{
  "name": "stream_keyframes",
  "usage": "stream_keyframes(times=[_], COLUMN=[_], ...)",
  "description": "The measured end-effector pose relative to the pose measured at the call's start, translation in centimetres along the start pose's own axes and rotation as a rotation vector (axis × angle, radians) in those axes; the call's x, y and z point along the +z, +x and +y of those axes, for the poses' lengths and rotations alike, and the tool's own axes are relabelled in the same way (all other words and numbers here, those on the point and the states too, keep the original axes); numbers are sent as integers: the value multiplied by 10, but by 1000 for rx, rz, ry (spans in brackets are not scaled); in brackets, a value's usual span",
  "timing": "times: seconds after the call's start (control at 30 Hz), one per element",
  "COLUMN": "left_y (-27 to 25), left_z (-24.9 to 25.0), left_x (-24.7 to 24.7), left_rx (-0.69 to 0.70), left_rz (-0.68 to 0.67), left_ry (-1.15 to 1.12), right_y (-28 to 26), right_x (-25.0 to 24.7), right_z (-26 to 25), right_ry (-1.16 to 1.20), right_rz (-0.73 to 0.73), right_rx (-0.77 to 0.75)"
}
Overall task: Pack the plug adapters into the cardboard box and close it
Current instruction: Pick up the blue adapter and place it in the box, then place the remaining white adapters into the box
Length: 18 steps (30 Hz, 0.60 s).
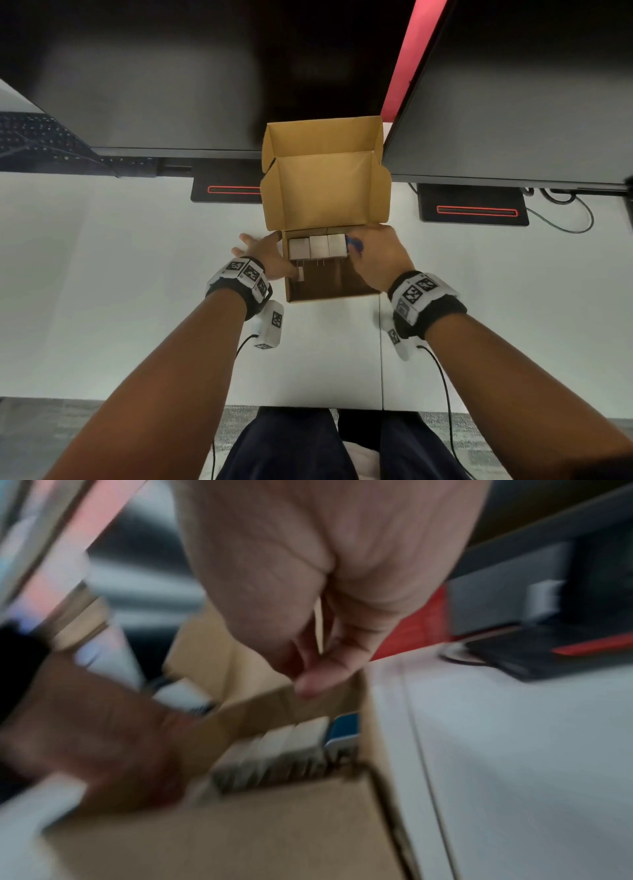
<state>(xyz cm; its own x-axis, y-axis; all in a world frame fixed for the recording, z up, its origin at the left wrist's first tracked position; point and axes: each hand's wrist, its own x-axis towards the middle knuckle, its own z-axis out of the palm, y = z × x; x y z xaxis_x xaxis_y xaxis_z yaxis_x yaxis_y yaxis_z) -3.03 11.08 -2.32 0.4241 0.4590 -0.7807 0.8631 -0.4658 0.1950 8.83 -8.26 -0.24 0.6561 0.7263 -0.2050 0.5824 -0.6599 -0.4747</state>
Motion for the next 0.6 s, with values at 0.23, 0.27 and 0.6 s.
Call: stream_keyframes(times=[0.23,0.27,0.6], left_y=[-7,-7,-17], left_z=[-13,-14,-45], left_x=[0,0,-5], left_rx=[3,5,-61], left_rz=[48,53,85], left_ry=[19,16,26], right_y=[-48,-55,-90], right_x=[-18,-15,27], right_z=[63,68,81], right_ry=[170,169,59], right_rz=[-3,-110,-312], right_rx=[102,113,244])
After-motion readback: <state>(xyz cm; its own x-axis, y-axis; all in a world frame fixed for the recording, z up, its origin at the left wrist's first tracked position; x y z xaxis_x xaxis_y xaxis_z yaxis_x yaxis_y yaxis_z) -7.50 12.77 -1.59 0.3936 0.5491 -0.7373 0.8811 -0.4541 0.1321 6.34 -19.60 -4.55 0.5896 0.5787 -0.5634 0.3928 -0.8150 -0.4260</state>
